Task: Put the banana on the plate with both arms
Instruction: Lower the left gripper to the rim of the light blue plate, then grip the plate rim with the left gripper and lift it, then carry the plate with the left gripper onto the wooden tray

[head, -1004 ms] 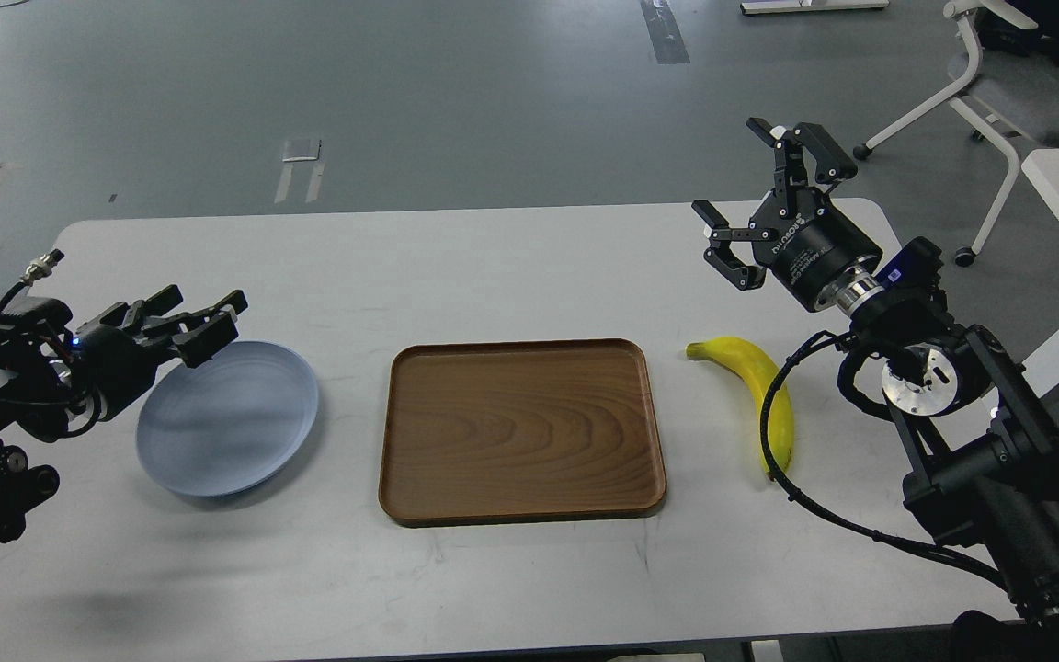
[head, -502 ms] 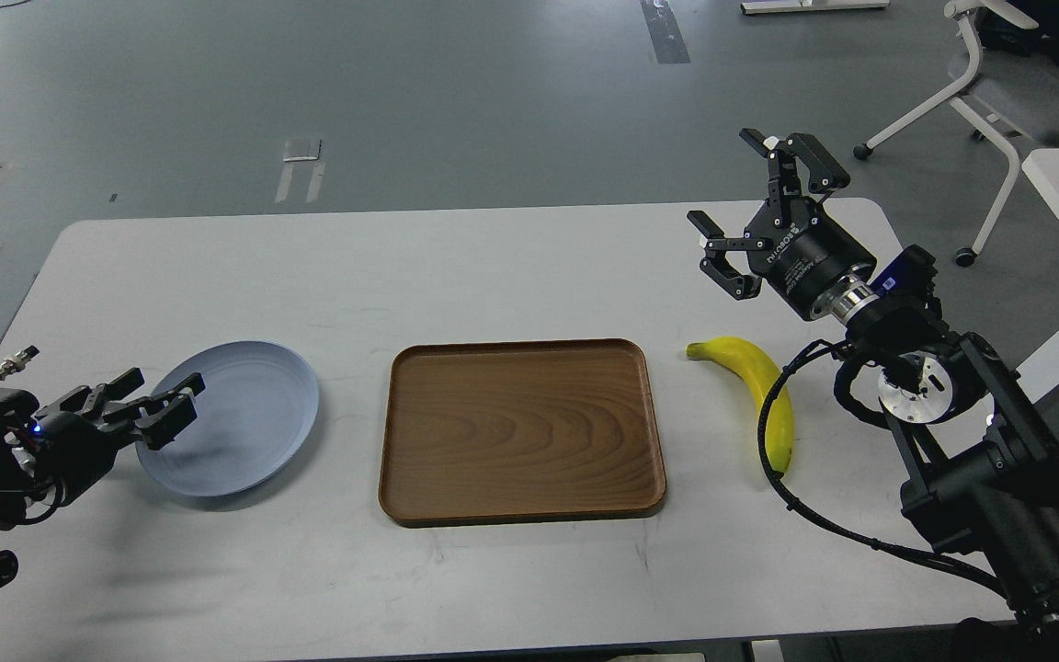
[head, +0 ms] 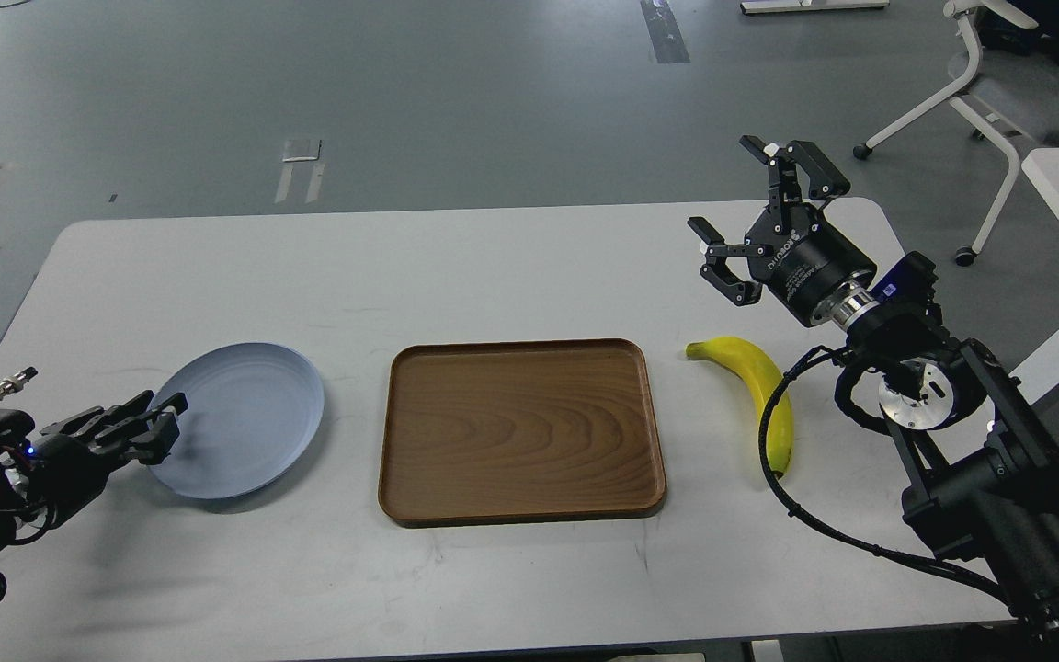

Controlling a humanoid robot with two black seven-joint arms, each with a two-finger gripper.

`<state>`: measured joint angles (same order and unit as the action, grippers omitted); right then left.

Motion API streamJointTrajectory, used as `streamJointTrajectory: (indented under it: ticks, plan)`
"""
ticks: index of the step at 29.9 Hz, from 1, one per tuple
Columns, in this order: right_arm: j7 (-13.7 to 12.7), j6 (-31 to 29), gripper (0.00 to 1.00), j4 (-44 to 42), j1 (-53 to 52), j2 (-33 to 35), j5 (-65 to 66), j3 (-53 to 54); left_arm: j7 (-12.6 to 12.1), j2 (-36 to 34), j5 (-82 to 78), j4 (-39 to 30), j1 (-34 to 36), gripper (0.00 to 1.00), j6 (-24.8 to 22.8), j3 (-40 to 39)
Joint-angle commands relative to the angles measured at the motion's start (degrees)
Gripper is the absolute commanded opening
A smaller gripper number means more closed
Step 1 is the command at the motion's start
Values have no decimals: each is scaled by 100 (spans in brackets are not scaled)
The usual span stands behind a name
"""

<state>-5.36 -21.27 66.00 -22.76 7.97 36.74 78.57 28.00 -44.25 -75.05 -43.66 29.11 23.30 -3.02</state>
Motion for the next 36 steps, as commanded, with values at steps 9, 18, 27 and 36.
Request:
streamJointTrajectory:
  ticks: [9,18,27,36]
  plan:
    - [0,9,100,1,26,-6,0,-8,0,83,0,279,-28,0,7,3]
    - [0,18,100,1,53,-6,0,9,0,30,271,147,24,0,-1,-32]
    - [0,35,100,71,61,29,-9,115,0,-189,307,-932,902,0,51,-23]
    - [0,35,100,115,105,38,0,106,0,283,-359,-2182,1536,0,16,3]
